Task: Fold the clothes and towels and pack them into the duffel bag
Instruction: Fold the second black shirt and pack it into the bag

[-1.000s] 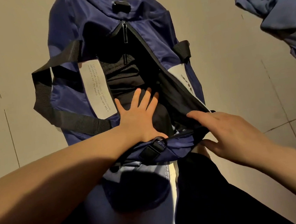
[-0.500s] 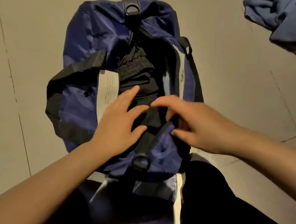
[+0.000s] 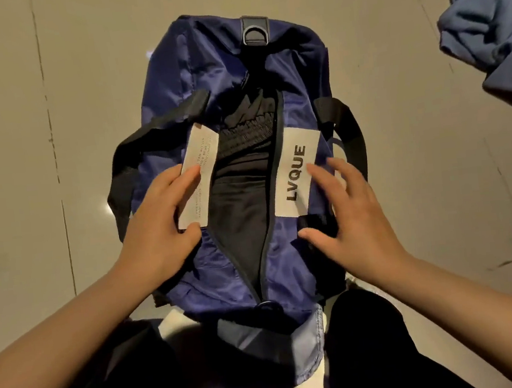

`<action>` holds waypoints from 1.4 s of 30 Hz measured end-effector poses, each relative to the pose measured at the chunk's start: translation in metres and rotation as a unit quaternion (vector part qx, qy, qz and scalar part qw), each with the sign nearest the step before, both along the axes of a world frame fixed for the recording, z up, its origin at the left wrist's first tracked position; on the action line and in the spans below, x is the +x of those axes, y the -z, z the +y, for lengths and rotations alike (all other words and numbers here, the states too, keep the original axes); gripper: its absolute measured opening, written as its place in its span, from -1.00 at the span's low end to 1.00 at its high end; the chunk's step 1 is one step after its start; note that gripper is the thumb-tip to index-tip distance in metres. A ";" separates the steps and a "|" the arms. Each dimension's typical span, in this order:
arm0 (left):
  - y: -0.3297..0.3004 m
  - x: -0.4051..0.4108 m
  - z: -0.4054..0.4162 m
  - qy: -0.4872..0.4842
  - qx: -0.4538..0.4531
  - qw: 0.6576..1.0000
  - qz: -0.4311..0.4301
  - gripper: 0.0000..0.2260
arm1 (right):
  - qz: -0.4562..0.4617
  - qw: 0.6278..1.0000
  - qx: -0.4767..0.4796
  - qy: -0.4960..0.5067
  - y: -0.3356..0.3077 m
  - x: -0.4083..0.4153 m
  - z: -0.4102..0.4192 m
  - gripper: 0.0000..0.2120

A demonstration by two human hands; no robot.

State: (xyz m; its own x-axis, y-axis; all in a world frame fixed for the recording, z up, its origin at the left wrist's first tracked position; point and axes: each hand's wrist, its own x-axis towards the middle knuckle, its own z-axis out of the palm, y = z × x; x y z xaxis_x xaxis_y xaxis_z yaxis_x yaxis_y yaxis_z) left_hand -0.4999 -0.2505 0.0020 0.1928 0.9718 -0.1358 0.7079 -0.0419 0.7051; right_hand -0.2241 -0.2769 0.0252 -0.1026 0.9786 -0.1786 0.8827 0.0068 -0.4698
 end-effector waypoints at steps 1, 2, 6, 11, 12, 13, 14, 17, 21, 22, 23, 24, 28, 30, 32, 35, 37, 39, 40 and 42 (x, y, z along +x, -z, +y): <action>-0.004 -0.005 0.001 -0.004 -0.004 1.000 -0.018 -0.30 | 0.045 0.995 -0.076 0.052 0.001 0.003 0.001 -0.11; -0.010 -0.007 0.002 -0.011 -0.011 0.999 -0.042 -0.30 | 0.086 0.983 -0.136 0.083 0.005 0.003 0.001 -0.07; -0.034 -0.012 0.014 -0.055 -0.029 0.986 -0.157 -0.31 | 0.136 0.971 -0.177 0.085 0.020 -0.011 0.014 0.02; -0.048 -0.033 0.034 -0.086 -0.021 0.977 -0.196 -0.30 | 0.081 0.977 -0.193 0.051 0.024 -0.023 0.029 0.05; -0.048 -0.037 0.036 -0.079 -0.021 0.978 -0.189 -0.31 | 0.069 0.978 -0.192 0.039 0.023 -0.027 0.032 0.05; -0.048 -0.041 0.037 -0.072 -0.025 0.981 -0.180 -0.31 | 0.059 0.979 -0.193 0.028 0.023 -0.032 0.035 0.05; -0.047 -0.045 0.038 -0.067 -0.032 0.982 -0.173 -0.30 | 0.049 0.980 -0.194 0.019 0.022 -0.037 0.039 0.05; -0.045 -0.057 0.042 -0.049 -0.066 0.982 -0.172 -0.26 | 0.034 0.979 -0.200 0.001 0.021 -0.050 0.054 0.05; -0.050 -0.075 0.051 -0.060 -0.092 0.975 -0.196 -0.28 | 0.029 0.978 -0.204 -0.015 0.024 -0.073 0.074 0.06; -0.052 -0.082 0.053 -0.070 -0.092 0.974 -0.196 -0.29 | 0.030 0.979 -0.201 -0.021 0.024 -0.080 0.081 0.06; -0.054 -0.090 0.055 -0.079 -0.092 0.975 -0.189 -0.29 | 0.032 0.980 -0.196 -0.027 0.024 -0.089 0.088 0.06; -0.056 -0.099 0.056 -0.086 -0.089 0.977 -0.176 -0.29 | 0.035 0.981 -0.190 -0.032 0.024 -0.099 0.096 0.05; -0.061 -0.140 0.062 -0.138 -0.064 0.977 -0.147 -0.32 | 0.050 0.983 -0.163 -0.073 0.024 -0.146 0.128 0.04; -0.058 -0.160 0.062 -0.174 -0.059 0.971 -0.154 -0.31 | 0.060 0.982 -0.148 -0.099 0.024 -0.175 0.144 0.01; -0.055 -0.179 0.058 -0.205 -0.068 0.964 -0.158 -0.32 | 0.070 0.981 -0.131 -0.127 0.024 -0.207 0.157 -0.02; -0.047 -0.210 0.053 -0.255 -0.092 0.950 -0.154 -0.28 | 0.083 0.976 -0.095 -0.179 0.028 -0.262 0.171 -0.06; -0.042 -0.231 0.048 -0.264 -0.105 0.953 -0.108 -0.26 | 0.097 0.968 -0.084 -0.216 0.035 -0.303 0.174 -0.04; -0.032 -0.253 0.040 -0.243 -0.120 0.962 -0.011 -0.19 | 0.105 0.959 -0.092 -0.246 0.041 -0.346 0.174 -0.01; -0.026 -0.263 0.035 -0.232 -0.136 0.962 0.058 -0.15 | 0.108 0.955 -0.099 -0.258 0.044 -0.366 0.173 0.01; -0.012 -0.283 0.023 -0.215 -0.168 0.938 0.212 -0.08 | 0.119 0.948 -0.108 -0.273 0.049 -0.403 0.172 0.02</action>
State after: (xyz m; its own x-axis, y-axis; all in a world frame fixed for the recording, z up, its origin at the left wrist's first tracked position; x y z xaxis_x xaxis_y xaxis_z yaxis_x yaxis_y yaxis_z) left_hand -0.7832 -0.2278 0.0136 -0.3476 0.8360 -0.4245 0.8282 0.4860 0.2790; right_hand -0.6268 -0.1049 -0.0239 -0.6469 0.7105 -0.2771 0.6433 0.3133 -0.6986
